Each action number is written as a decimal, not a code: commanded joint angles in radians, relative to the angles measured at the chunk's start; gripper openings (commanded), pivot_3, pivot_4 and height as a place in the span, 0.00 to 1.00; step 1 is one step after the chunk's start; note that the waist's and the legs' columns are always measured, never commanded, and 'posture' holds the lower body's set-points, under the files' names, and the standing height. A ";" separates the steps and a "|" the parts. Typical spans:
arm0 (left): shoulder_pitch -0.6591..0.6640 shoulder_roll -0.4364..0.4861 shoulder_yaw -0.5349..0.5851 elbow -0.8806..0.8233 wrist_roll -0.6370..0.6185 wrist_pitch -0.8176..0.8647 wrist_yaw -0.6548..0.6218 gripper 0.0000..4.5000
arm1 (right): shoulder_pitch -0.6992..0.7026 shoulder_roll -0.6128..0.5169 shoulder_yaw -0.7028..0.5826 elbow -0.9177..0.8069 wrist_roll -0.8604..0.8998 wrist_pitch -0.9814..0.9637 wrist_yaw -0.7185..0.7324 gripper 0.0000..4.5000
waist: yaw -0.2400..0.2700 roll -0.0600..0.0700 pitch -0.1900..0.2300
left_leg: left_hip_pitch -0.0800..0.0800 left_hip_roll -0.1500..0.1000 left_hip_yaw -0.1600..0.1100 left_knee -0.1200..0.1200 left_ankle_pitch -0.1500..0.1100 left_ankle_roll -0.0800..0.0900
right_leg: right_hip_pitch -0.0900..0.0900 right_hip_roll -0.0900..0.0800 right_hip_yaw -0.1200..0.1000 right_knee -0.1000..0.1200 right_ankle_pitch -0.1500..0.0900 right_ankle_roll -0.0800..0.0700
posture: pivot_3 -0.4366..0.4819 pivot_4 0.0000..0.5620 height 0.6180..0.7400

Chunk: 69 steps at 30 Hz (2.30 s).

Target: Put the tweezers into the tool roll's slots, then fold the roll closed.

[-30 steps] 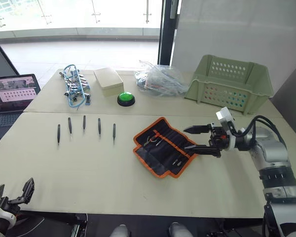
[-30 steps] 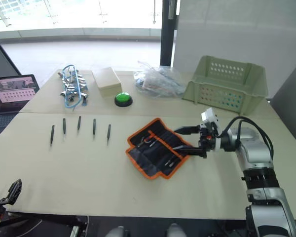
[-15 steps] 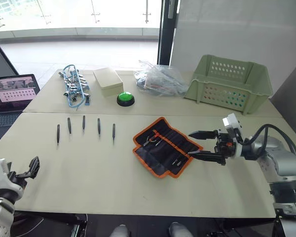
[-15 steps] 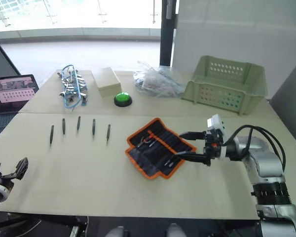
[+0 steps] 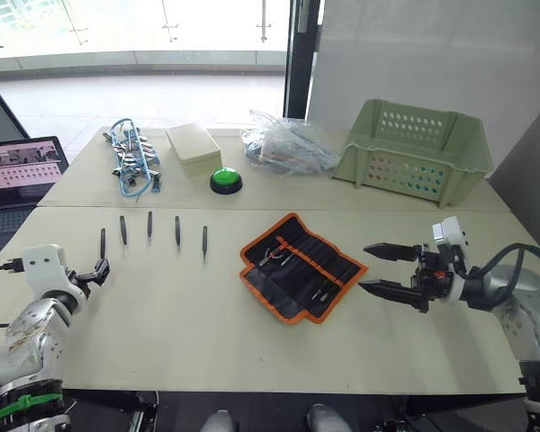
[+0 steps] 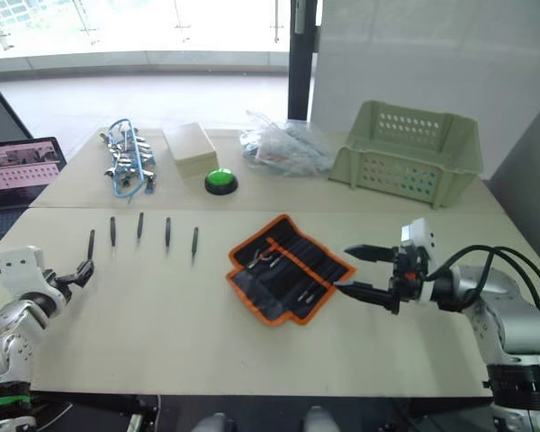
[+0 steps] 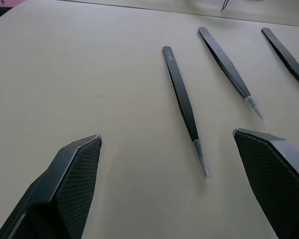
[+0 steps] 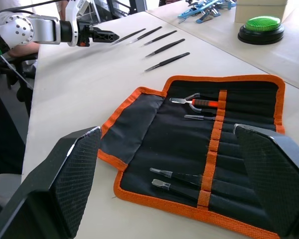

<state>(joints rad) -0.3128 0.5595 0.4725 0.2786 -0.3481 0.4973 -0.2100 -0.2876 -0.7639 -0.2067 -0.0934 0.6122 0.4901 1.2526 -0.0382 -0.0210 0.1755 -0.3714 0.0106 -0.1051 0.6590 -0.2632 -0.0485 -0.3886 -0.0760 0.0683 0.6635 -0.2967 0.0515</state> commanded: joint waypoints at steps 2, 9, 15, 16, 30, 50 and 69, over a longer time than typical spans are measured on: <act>-0.095 -0.014 -0.042 0.140 0.052 -0.038 0.037 0.99 | 0.020 -0.018 -0.042 -0.030 0.019 -0.020 -0.010 1.00 | 0.003 0.000 0.000 | 0.000 -0.001 0.000 0.000 0.000 0.000 | 0.000 -0.001 0.000 0.000 0.000 0.000 | 0.48 0.27 1.00; -0.160 -0.063 -0.047 0.219 0.067 -0.045 0.096 0.74 | 0.037 -0.025 -0.049 -0.027 0.016 -0.032 -0.017 1.00 | 0.012 0.001 -0.001 | 0.001 -0.001 0.000 0.000 0.000 0.000 | 0.000 -0.001 0.000 0.001 0.000 0.000 | 0.48 0.27 1.00; -0.137 -0.095 -0.046 0.174 0.069 -0.050 0.120 0.29 | 0.045 -0.024 -0.048 -0.025 0.014 -0.035 -0.020 1.00 | 0.027 0.001 -0.001 | 0.001 -0.003 0.000 0.000 0.000 0.000 | 0.001 -0.003 0.000 0.001 0.001 0.001 | 0.48 0.27 1.00; -0.139 -0.097 -0.045 0.183 0.072 -0.068 0.118 0.22 | 0.043 -0.024 -0.046 -0.025 0.014 -0.034 -0.021 1.00 | 0.029 0.001 -0.001 | 0.001 -0.003 0.000 0.000 0.000 0.000 | 0.001 -0.003 0.000 0.001 0.001 0.001 | 0.48 0.27 1.00; -0.121 -0.052 -0.032 0.153 0.088 -0.246 0.078 0.01 | -0.022 -0.014 -0.002 -0.037 0.022 0.002 -0.037 1.00 | 0.026 0.003 -0.002 | 0.000 -0.004 -0.001 0.000 0.001 -0.001 | 0.001 -0.003 0.000 0.001 0.001 0.002 | 0.48 0.27 1.00; -0.362 0.075 -0.564 -0.370 -0.017 0.186 -0.549 0.01 | 0.057 -0.002 -0.033 -0.126 -0.036 0.022 -0.258 1.00 | 0.000 -0.002 0.001 | -0.003 -0.003 -0.002 0.001 0.001 -0.001 | -0.001 -0.001 0.000 0.000 0.001 0.002 | 0.48 0.27 1.00; -0.438 0.014 -0.617 -0.561 -0.113 0.588 -0.511 0.00 | -0.046 0.273 0.280 0.120 -0.337 -0.175 -0.464 0.01 | -0.004 -0.001 0.002 | -0.003 -0.003 -0.002 0.002 0.001 -0.001 | -0.001 -0.001 0.001 0.001 0.001 0.002 | 0.48 0.27 1.00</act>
<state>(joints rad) -0.7481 0.5819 -0.1716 -0.2379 -0.4524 1.0705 -0.7449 -0.3195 -0.4956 0.0763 0.0116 0.2869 0.3531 0.7928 -0.0421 -0.0223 0.1773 -0.3747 0.0073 -0.1073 0.6606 -0.2622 -0.0492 -0.3900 -0.0773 0.0688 0.6641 -0.2961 0.0534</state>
